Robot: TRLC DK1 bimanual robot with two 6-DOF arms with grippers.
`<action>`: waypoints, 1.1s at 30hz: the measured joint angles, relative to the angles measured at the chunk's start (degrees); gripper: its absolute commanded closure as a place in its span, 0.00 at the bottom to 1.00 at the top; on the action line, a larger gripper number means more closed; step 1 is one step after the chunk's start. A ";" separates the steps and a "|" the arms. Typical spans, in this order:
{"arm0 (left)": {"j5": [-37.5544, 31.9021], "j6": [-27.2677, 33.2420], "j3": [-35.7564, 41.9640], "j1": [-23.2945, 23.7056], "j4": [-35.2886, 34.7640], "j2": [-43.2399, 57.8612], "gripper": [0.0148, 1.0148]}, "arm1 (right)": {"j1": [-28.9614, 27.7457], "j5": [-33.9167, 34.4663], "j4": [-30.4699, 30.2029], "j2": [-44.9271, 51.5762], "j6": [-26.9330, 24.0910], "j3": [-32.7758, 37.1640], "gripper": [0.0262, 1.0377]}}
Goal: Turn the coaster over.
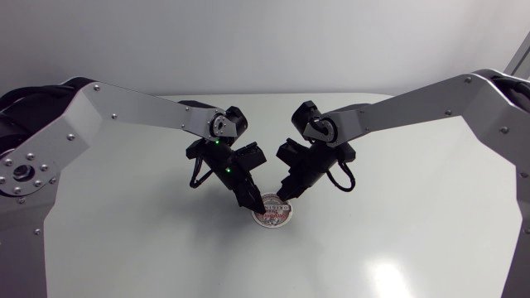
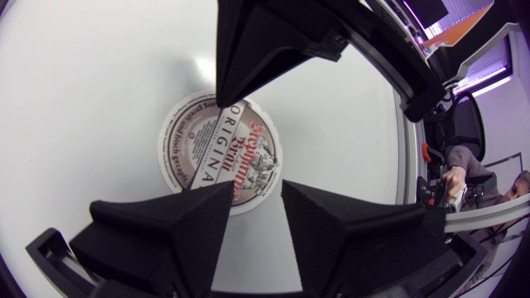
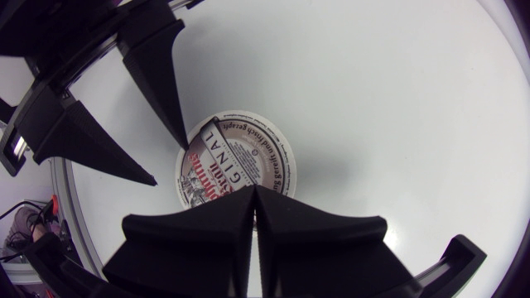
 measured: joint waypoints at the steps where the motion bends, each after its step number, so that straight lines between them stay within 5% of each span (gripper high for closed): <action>1: 0.02 0.28 0.00 -0.35 -0.22 0.02 0.79 | -0.17 0.00 -0.02 0.00 -0.02 0.00 0.98; 10: 1.90 3.39 0.00 -1.27 -5.97 2.69 0.80 | -0.77 0.00 -0.02 1.03 -1.14 0.02 0.98; 33: 2.19 0.92 5.51 -1.16 -4.44 8.07 0.80 | -0.46 -0.11 -0.02 2.29 -1.40 -0.44 0.98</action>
